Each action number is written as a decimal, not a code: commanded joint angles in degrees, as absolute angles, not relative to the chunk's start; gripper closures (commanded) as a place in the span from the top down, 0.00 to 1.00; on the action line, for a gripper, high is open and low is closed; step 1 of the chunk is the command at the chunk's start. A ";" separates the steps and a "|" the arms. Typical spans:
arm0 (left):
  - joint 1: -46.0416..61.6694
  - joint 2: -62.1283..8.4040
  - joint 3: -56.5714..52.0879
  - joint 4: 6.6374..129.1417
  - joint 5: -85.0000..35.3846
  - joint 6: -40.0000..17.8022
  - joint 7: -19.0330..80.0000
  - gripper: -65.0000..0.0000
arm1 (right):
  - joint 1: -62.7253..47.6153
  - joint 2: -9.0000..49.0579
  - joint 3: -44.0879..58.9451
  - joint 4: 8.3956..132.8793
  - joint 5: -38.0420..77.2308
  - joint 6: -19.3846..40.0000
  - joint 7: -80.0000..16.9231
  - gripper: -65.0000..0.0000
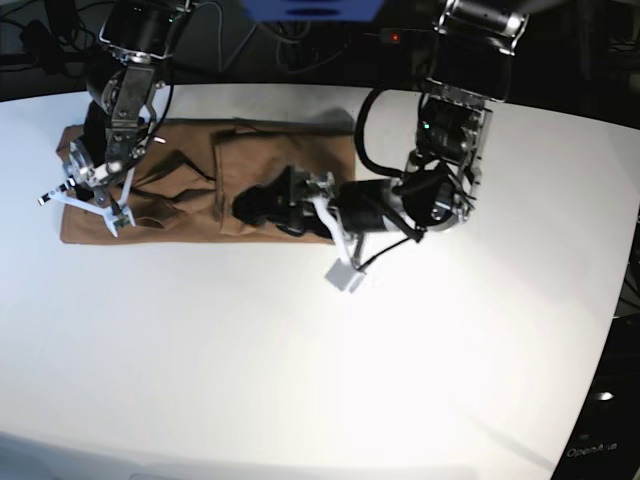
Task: Fold the T-shirt properly
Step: 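Lay the strip end down over the middle of the strip, then press and smooth the folded layer with the left gripper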
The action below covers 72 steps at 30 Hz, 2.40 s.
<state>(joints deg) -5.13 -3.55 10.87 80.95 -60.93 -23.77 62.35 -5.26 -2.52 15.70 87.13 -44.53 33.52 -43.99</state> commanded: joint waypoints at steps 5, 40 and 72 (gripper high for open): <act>-6.11 -7.34 11.21 81.10 -68.44 -24.31 57.89 1.00 | -6.90 -4.35 15.16 85.32 -36.97 40.00 -43.38 0.00; -10.24 -5.93 27.30 91.38 -59.12 28.35 69.93 0.04 | -6.55 -4.44 14.81 85.32 -36.97 40.00 -43.74 0.00; -13.76 -7.34 27.47 92.09 -54.55 40.00 80.00 0.04 | -6.37 -4.35 13.67 85.32 -37.05 40.00 -43.65 0.00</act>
